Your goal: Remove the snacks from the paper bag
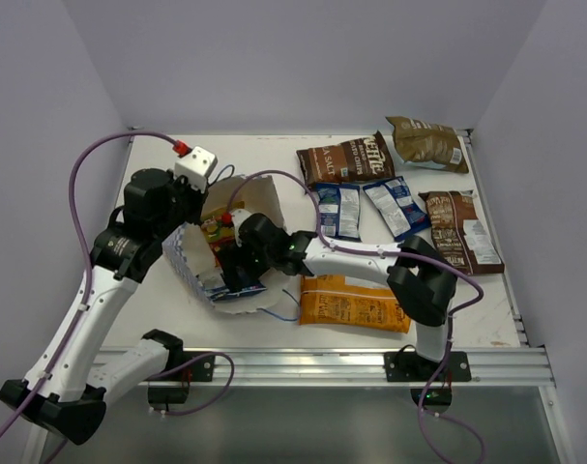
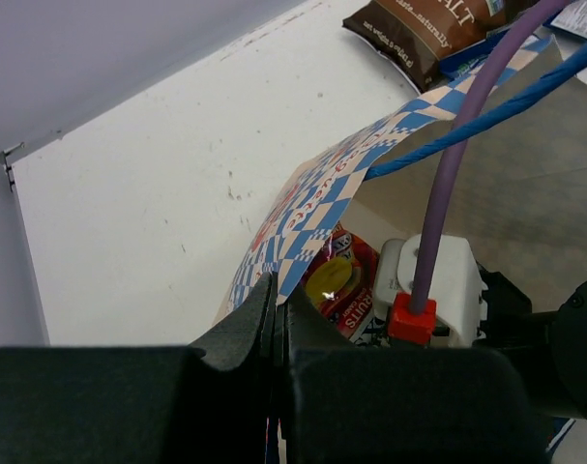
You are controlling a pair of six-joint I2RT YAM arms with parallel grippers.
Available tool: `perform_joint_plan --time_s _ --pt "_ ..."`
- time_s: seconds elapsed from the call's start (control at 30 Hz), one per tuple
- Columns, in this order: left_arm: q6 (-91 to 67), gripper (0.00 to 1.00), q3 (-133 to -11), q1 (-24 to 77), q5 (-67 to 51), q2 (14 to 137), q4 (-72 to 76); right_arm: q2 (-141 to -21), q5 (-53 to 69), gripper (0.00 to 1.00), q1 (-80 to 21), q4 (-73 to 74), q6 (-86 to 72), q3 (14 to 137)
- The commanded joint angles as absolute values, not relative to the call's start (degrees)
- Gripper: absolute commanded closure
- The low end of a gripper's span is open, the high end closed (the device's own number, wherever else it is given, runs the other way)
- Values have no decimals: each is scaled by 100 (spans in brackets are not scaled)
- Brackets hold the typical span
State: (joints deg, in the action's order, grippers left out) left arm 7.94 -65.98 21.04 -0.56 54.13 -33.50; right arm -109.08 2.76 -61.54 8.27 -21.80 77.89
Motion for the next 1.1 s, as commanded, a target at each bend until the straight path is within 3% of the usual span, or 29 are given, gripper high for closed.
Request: perform_joint_plan --time_s 0.0,0.27,0.47,0.93,1.07 --pt "659 100 -6715 2153 202 5537 -3146 -10364 613 2 -6170 1739 -1287 8112" --pt "642 100 -6873 2180 158 5599 -3155 -9484 1414 1 -6170 2610 -62 8289" --pt "659 100 -6829 2241 -236 5529 -3155 -9913 1863 1 -6214 2655 580 7928" --pt "633 100 -6618 2338 -738 5265 -3173 -11135 723 1 -6653 2049 1064 7814" --pt "642 100 -6539 2347 -625 5229 -3182 -11232 265 15 -6653 1750 1046 7796"
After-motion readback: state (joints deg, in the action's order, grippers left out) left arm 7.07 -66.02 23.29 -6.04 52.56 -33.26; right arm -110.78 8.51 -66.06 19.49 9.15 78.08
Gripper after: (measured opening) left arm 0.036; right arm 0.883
